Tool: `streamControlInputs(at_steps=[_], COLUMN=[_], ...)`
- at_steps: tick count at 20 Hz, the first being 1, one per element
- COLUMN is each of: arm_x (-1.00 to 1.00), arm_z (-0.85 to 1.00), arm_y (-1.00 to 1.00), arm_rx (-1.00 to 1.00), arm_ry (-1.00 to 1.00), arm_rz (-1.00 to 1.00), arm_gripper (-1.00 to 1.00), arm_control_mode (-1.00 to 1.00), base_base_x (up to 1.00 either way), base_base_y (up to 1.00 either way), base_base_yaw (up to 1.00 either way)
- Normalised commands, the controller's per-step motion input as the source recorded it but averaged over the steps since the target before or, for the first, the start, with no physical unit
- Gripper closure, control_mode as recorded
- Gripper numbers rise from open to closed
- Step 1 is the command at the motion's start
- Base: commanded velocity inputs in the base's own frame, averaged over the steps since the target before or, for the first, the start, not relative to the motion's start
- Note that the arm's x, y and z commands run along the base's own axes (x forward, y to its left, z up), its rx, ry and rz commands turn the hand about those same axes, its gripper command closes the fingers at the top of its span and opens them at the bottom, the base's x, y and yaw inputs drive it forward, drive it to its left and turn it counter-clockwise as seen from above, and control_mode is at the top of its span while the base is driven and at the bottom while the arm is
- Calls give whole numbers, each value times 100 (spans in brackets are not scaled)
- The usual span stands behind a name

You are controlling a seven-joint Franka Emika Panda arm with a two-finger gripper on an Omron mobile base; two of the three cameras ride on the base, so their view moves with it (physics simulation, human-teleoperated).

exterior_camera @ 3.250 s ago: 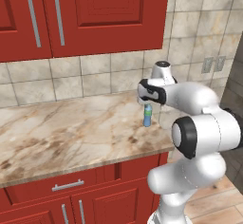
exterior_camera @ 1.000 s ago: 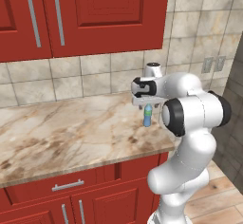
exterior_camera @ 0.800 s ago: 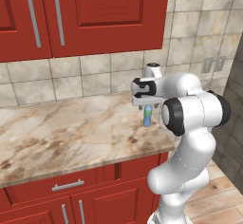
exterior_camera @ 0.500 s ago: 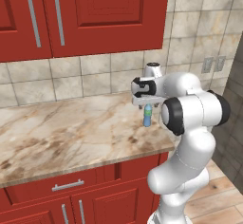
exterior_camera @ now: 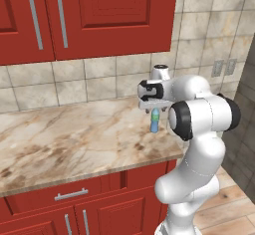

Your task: Place the drinks on the dining counter in a tight cluster.

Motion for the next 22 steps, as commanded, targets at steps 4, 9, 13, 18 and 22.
streamControlInputs(at_steps=[4, 9, 13, 18, 22], arm_x=[-9, -22, 0, 0, 1], arm_z=[0, 0, -13, -21, -2], arm_y=[0, 0, 0, 0, 0], arm_rx=[0, 0, 0, 0, 0], arm_ry=[-8, -11, -4, 0, 0], arm_rz=[-2, -4, -4, -4, -2], arm_gripper=[-100, -100, -100, -100, -100], arm_control_mode=[-100, -100, -100, -100, -100], base_base_x=[0, 0, 0, 0, 0], base_base_y=[0, 0, 0, 0, 0], base_base_yaw=[0, 0, 0, 0, 0])
